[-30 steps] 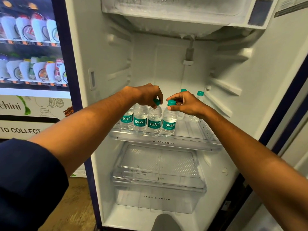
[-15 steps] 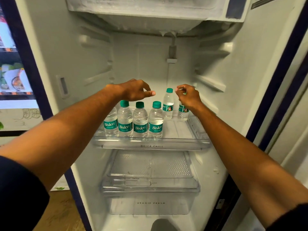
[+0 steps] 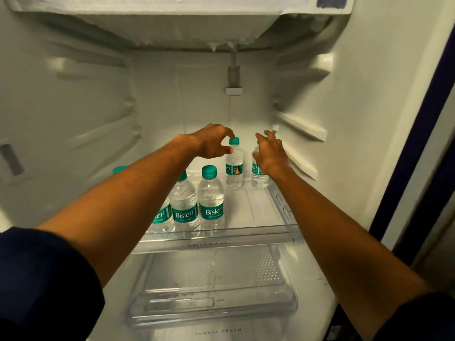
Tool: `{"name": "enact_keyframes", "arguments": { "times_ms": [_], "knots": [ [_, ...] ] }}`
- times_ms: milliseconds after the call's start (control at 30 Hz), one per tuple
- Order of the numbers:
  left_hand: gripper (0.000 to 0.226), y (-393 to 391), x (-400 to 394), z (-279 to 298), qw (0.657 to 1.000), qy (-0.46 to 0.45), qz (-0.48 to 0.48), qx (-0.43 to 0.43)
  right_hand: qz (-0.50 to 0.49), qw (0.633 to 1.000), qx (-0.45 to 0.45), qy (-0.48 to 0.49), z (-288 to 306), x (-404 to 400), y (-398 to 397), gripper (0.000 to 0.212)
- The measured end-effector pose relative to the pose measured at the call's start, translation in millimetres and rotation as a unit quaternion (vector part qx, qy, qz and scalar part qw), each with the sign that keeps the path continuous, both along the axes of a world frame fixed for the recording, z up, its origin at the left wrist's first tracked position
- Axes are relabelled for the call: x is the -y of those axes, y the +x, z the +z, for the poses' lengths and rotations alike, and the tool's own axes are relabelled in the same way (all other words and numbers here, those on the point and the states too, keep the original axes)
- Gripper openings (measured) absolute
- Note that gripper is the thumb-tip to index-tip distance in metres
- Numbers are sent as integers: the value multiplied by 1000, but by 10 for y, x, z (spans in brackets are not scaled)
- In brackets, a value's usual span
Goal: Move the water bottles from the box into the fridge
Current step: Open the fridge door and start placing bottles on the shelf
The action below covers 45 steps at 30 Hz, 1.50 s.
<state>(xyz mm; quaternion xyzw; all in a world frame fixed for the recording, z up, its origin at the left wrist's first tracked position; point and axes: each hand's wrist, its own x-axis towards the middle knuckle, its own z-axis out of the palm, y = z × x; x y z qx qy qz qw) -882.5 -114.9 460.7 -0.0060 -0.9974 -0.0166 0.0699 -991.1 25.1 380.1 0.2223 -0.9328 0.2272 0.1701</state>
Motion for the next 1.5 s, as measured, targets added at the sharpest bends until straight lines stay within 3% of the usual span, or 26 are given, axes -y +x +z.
{"name": "enact_keyframes", "arguments": {
  "times_ms": [400,633,833,1133,1500],
  "knots": [
    [58,-593,21,-151,997,-44,-5,68,-15,989,-86,-117,-166,42,-97,34],
    [43,-620,-3,-245,998,-46,-27,-29,-16,986,-106,-130,-200,50,-16,33],
    [35,-416,16,-177,996,-48,-59,-42,-10,985,-101,-139,-189,16,88,28],
    [32,-10,-90,200,992,-31,-90,-79,10,989,-36,-141,-251,-233,348,43],
    [33,457,-430,183,993,-46,-108,-32,45,995,-16,-93,65,-397,585,48]
  ]
}}
